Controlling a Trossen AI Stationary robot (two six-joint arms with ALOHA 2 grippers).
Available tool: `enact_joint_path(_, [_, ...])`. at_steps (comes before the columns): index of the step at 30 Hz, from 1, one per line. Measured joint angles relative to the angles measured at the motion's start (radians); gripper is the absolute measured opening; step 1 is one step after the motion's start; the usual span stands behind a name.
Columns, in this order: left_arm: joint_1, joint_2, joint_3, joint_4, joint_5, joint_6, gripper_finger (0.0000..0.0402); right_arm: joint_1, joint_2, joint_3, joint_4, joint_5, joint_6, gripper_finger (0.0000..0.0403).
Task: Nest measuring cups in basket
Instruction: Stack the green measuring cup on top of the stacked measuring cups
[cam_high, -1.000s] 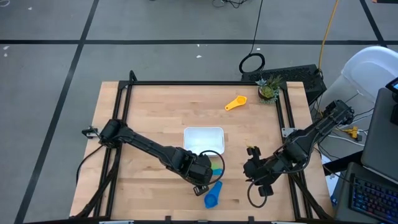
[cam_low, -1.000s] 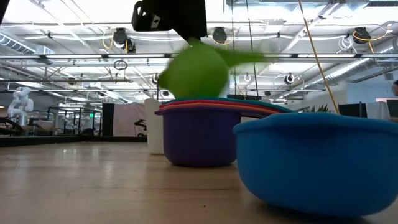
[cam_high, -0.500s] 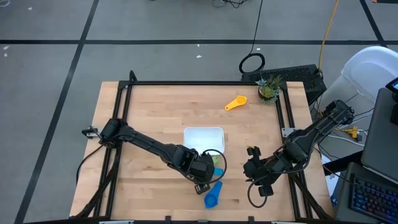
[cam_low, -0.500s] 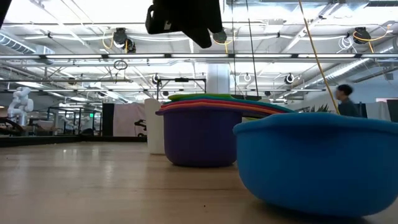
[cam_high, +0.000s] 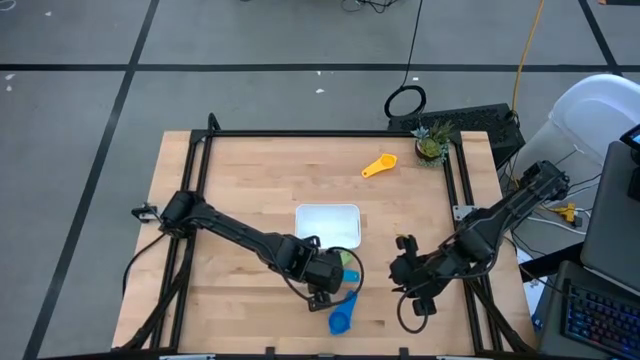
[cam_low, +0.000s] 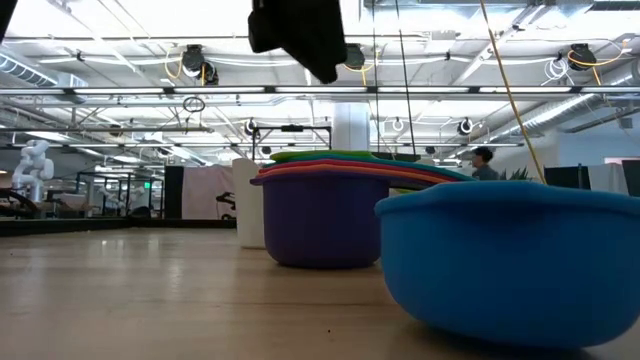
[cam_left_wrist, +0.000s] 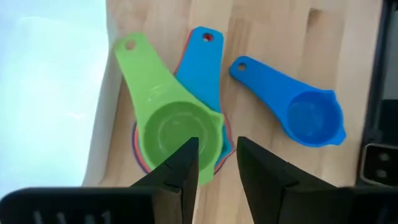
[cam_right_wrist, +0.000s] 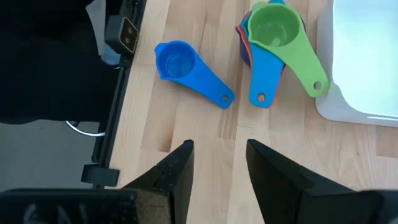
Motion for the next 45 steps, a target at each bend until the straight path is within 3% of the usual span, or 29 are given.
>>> enact_joint_path(11, [0.001,-0.002,-0.134,0.076,0.026,0.014,0.0113,0.001,0.000,-0.011,0.076,-0.005,0.003,0.0138])
enact_joint_path(39, [-0.020,-0.002,-0.138,0.181,0.047,0.164,0.0113,0.001,0.001,-0.012,0.076,-0.006,0.001,0.0138])
enact_joint_path(45, [-0.011,0.000,-0.200,0.195,0.084,0.156,0.0113,0.001,0.001,-0.012,0.076,-0.005,0.001,0.0138])
